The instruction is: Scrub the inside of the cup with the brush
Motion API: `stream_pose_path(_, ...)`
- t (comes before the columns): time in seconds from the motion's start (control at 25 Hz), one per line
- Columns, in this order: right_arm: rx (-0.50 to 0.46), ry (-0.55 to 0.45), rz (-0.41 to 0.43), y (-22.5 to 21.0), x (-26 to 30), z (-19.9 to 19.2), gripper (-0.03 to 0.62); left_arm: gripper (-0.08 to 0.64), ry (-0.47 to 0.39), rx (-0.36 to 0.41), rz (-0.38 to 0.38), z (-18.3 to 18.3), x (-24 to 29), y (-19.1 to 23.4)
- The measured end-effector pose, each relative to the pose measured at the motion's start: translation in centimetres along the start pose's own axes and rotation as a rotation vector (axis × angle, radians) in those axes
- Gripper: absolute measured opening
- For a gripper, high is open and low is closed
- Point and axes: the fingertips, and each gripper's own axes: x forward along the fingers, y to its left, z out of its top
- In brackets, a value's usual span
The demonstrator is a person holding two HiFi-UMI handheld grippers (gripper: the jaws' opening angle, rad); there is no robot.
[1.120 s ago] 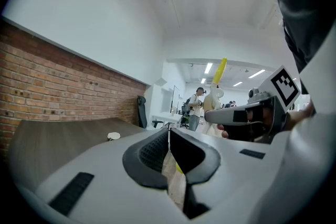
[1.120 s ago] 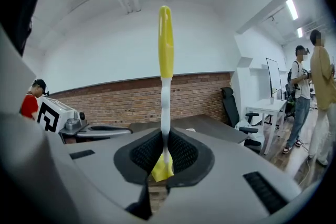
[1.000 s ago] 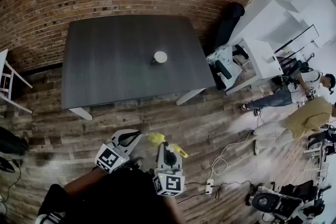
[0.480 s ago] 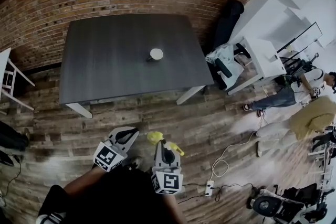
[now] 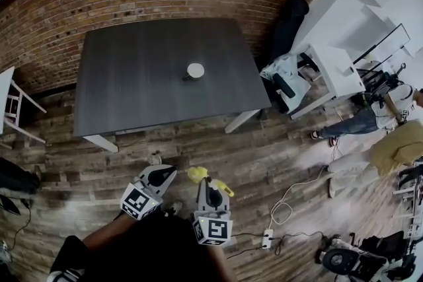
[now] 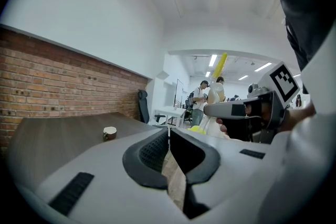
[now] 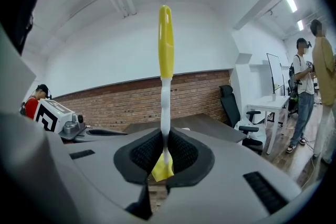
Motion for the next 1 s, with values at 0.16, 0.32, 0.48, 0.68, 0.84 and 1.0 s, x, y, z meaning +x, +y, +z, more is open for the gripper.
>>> stream_pose_path(0.16,-0.008,0.01,-0.015,-1.1,3.1,0.3,0.048,0.038,0.002,-0.014,-0.015,-0.2,2.7,2.6)
stream_pose_path(0.32,-0.024,0.018,-0.028,-2.2,6.5,1.2,0.048,0.038,-0.019,-0.014,-0.033,1.5,5.6,5.5)
stream_pose_path(0.48,-0.039,0.016,-0.04,-3.1,10.8,2.4,0.048,0.038,-0.033,-0.011,-0.044,2.8,8.2,9.1)
stream_pose_path(0.68,-0.042,0.01,-0.05,-3.8,16.5,3.6,0.048,0.038,-0.037,-0.004,-0.048,3.5,10.6,14.3)
stream_pose_path(0.84,-0.046,0.017,-0.063,-3.8,20.9,4.6,0.048,0.038,-0.018,-0.016,-0.055,4.0,12.1,18.3)
stream_pose_path(1.0,-0.042,0.026,-0.072,-3.5,24.9,5.4,0.048,0.038,-0.01,-0.018,-0.064,4.8,13.5,22.0)
